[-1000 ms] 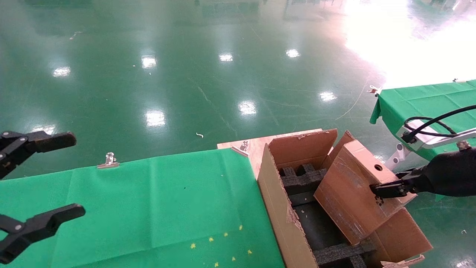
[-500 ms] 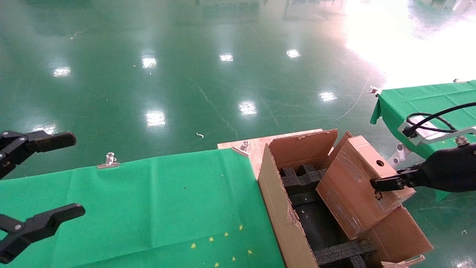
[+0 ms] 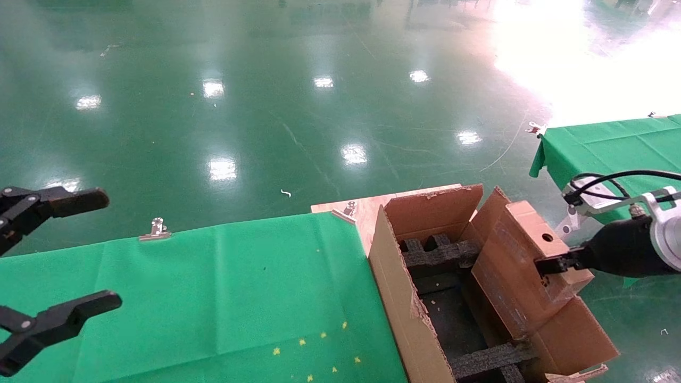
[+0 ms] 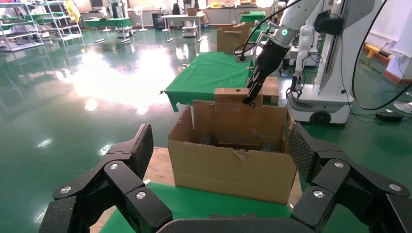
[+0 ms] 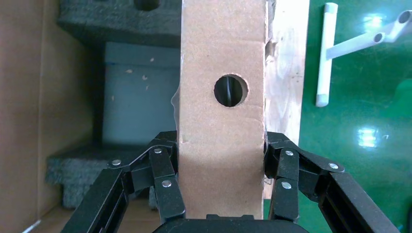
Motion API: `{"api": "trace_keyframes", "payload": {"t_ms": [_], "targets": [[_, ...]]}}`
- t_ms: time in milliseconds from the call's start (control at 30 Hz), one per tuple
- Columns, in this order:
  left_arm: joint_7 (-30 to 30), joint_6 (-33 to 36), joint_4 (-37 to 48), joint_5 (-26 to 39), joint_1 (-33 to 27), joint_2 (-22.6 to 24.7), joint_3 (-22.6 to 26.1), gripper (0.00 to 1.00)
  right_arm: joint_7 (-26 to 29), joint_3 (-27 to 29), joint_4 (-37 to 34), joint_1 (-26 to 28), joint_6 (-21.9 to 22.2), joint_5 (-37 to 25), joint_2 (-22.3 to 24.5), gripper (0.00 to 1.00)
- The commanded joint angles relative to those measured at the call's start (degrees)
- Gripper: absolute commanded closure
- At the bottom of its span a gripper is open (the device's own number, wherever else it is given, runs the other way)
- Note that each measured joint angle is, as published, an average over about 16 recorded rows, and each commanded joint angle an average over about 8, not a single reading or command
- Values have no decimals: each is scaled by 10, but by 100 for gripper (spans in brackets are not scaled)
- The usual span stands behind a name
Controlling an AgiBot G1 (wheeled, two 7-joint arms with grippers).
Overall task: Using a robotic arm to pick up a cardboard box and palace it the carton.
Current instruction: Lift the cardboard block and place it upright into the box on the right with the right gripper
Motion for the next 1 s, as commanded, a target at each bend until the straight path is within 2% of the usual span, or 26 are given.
{"api": "trace_keyframes", "payload": {"t_ms": [33,500,1000], "targets": [[0,0,0,0,0,0,0,0,13,-2,0,-3,5,-10,-5,100],[0,0,0,0,0,0,0,0,81,-23,-3,-40,48,-49,-26,100],[0,0,0,0,0,0,0,0,128,-51,-16,-107,129,-75,-47,100]]}}
